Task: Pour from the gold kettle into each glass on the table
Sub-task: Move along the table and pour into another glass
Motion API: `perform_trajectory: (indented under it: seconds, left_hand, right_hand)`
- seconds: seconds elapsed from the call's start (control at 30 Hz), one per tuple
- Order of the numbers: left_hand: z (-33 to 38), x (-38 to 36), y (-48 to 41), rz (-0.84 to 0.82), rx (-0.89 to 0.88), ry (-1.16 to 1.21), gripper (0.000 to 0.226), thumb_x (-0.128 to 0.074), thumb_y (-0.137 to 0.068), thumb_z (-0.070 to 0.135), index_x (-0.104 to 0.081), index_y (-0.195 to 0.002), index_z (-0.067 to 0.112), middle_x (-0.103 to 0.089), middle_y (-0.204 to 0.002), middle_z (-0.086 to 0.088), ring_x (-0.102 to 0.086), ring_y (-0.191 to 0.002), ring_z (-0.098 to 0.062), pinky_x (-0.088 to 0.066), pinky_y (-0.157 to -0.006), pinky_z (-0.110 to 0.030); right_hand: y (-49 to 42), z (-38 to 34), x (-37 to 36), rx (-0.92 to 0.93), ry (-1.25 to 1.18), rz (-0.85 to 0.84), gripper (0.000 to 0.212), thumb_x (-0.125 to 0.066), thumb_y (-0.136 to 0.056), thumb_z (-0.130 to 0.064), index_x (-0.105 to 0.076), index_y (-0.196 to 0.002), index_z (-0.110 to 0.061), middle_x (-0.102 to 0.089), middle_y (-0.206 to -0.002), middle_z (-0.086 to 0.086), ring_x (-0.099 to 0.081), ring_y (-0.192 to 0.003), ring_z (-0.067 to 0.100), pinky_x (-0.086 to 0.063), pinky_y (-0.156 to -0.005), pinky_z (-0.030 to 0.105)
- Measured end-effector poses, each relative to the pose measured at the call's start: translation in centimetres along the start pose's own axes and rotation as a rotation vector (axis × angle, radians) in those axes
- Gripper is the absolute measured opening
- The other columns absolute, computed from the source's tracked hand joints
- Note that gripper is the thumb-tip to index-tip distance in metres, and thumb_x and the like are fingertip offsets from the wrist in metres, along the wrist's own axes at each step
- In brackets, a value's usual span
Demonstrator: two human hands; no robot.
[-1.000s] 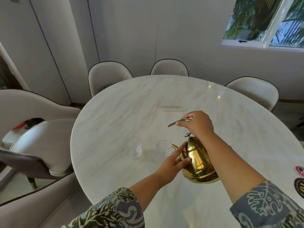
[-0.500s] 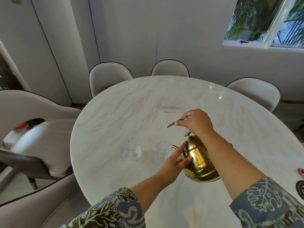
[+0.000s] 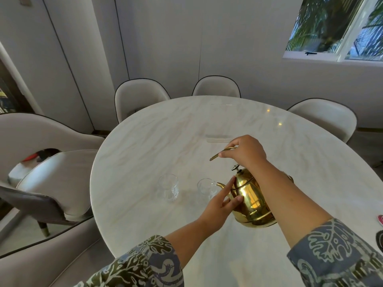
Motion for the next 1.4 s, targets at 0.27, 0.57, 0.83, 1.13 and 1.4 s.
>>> perform_trajectory:
  seconds: [0.27, 0.57, 0.83, 1.13, 1.4]
  left_hand:
    - [0.0, 0.1, 0.0, 0.017, 0.008, 0.022, 0.058, -0.048, -0.096, 0.034, -0.018, -0.146, 0.040, -0.041, -0.109, 0.038, -0.047, -0.115, -0.004, -0.031, -0.112, -0.032]
    - [0.2, 0.0, -0.2, 0.045, 0.008, 0.050, 0.057, -0.048, -0.095, 0.034, -0.019, -0.143, 0.045, -0.044, -0.107, 0.039, -0.053, -0.104, 0.004, -0.036, -0.104, -0.023]
    - [0.3, -0.1, -0.3, 0.064, 0.016, 0.054, 0.058, -0.047, -0.096, 0.032, -0.018, -0.146, 0.038, -0.045, -0.102, 0.039, -0.056, -0.092, 0.013, -0.041, -0.082, -0.004]
    - [0.4, -0.3, -0.4, 0.079, 0.006, 0.086, 0.060, -0.047, -0.097, 0.027, -0.018, -0.148, 0.034, -0.043, -0.103, 0.042, -0.053, -0.109, -0.001, -0.038, -0.095, -0.015]
    - [-0.3, -0.5, -0.5, 0.052, 0.015, 0.030, 0.060, -0.047, -0.097, 0.029, -0.017, -0.148, 0.036, -0.044, -0.102, 0.040, -0.050, -0.103, 0.007, -0.036, -0.095, -0.013]
  right_hand:
    - [-0.4, -0.2, -0.3, 0.008, 0.018, -0.017, 0.028, -0.080, -0.070, -0.037, -0.076, -0.090, -0.019, -0.072, -0.094, 0.002, -0.059, -0.077, 0.016, -0.046, -0.064, 0.027]
    - [-0.7, -0.8, -0.3, 0.036, 0.046, -0.044, 0.025, -0.080, -0.070, -0.037, -0.076, -0.085, -0.017, -0.073, -0.092, 0.004, -0.066, -0.080, 0.022, -0.045, -0.061, 0.026]
    - [-1.0, -1.2, -0.3, 0.044, 0.072, -0.066, 0.028, -0.080, -0.071, -0.037, -0.075, -0.089, -0.016, -0.072, -0.094, 0.005, -0.064, -0.079, 0.022, -0.046, -0.064, 0.027]
    - [-1.2, -1.1, -0.1, 0.071, 0.077, -0.057, 0.032, -0.079, -0.072, -0.038, -0.075, -0.095, -0.016, -0.072, -0.099, 0.003, -0.064, -0.084, 0.022, -0.047, -0.066, 0.028]
    - [-0.6, -0.2, 0.4, 0.071, 0.015, -0.021, 0.027, -0.080, -0.071, -0.037, -0.076, -0.091, -0.019, -0.073, -0.097, 0.001, -0.062, -0.082, 0.018, -0.044, -0.063, 0.025]
Point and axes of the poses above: each hand's wrist, its own y-axis away from the middle knuckle, its own x-axis out of the back of the hand, z = x × y, the point moved 7 cm from there along -y, towards the middle knuckle
